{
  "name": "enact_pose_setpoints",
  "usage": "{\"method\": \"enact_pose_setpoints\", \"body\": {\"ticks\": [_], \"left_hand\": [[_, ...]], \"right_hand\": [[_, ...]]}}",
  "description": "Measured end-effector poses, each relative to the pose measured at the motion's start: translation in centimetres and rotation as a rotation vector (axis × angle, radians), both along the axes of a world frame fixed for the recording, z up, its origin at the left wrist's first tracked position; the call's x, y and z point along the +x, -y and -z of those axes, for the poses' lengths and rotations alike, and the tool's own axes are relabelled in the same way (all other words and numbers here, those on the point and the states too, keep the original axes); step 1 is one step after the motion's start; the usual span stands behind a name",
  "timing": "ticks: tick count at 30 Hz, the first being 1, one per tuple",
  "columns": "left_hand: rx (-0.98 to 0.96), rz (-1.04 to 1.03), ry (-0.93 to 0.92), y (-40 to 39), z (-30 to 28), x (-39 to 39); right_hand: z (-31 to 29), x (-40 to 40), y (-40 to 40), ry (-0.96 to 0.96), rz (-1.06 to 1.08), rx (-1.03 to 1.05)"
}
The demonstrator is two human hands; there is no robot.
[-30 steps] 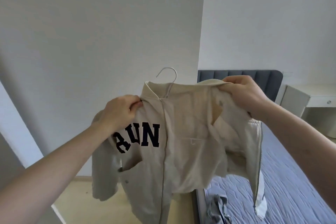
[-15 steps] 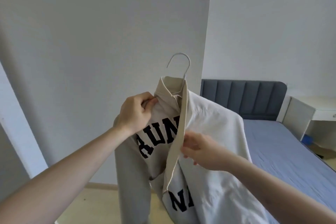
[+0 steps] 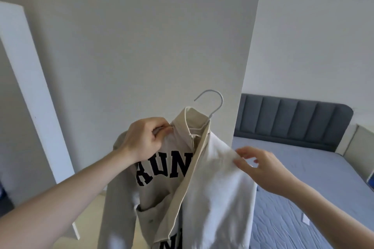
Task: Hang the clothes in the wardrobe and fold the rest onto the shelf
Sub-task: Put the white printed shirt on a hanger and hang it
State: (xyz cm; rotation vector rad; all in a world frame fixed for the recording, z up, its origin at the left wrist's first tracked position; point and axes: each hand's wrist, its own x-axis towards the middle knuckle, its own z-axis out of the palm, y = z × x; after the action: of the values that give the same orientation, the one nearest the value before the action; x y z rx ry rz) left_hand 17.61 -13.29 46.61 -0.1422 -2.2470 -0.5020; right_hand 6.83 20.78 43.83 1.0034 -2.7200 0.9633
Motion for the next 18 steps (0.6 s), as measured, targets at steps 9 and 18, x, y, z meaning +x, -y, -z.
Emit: {"method": "enact_pose_setpoints", "body": {"ticks": [9, 18], "left_hand": [[0.154, -0.221, 0.127, 4.7, 2.2, 5.1], [0.236, -0.468, 0.309, 8.9, 4.9, 15.3]], "right_hand": [[1.5, -1.3, 7.3, 0.321, -0.414, -0.182], [4.9, 2.9, 17.7, 0.433, -0.515, -0.236]]}}
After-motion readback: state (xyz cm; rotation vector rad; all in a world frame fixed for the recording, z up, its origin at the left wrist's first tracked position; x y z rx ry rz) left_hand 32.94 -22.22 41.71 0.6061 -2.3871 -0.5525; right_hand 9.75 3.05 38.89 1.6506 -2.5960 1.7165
